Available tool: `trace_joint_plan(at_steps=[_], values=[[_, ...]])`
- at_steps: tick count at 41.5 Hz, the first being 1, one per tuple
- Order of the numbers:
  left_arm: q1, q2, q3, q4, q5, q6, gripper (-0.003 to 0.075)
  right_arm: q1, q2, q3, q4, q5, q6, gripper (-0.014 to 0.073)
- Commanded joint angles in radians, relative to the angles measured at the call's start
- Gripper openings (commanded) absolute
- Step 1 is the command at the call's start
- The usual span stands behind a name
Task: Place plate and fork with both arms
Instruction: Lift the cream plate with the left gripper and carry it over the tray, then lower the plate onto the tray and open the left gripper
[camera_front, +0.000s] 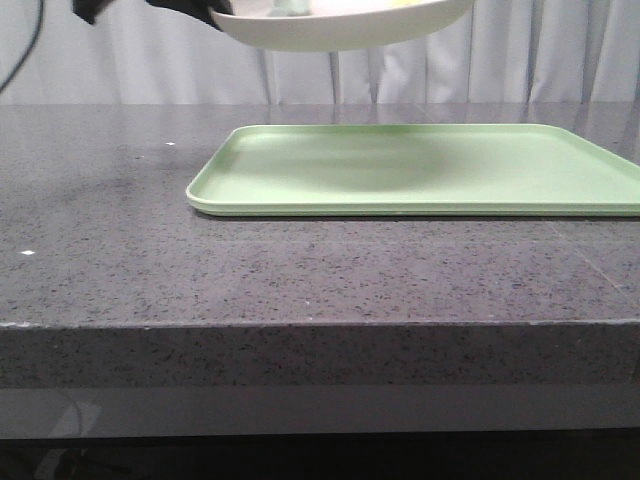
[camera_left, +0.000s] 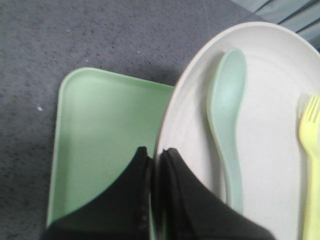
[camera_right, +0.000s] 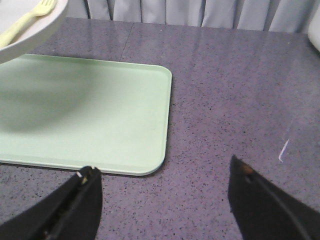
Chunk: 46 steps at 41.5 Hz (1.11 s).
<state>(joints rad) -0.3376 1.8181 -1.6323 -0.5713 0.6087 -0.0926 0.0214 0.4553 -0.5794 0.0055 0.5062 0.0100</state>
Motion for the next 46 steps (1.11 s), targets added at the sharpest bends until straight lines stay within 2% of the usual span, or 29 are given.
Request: trace_joint_plan(at_steps=[1,21,33,36,46], values=[[-0.034,-0.011,-0.039,-0.033,-0.087,-0.038,-0.0020,-0.004,0.015,-0.032,-0.015,-0.085,-0.010,0.0550],[-0.071,0.136,-0.039,-0.019,-0.121,-0.075,-0.0020,-0.004,0.015,-0.032,-0.015,-0.085,-0.010,0.0550],[-0.071,0.136,-0.039,0.001,-0.060,-0.061,-0.0009,-0.004,0.015,-0.032,-0.015,-0.085,-0.010,0.0550],[-0.071,0.136,-0.039,0.001,-0.056,-0.061,0.0029,-0.004,0.015,-0.032,-0.015,-0.085,-0.010,0.0550],[-0.071,0.130,-0.039,0.001,-0.026,-0.055,0.0277,-0.004,0.015,-0.032,-0.015,-0.085,-0.010,0.0550]])
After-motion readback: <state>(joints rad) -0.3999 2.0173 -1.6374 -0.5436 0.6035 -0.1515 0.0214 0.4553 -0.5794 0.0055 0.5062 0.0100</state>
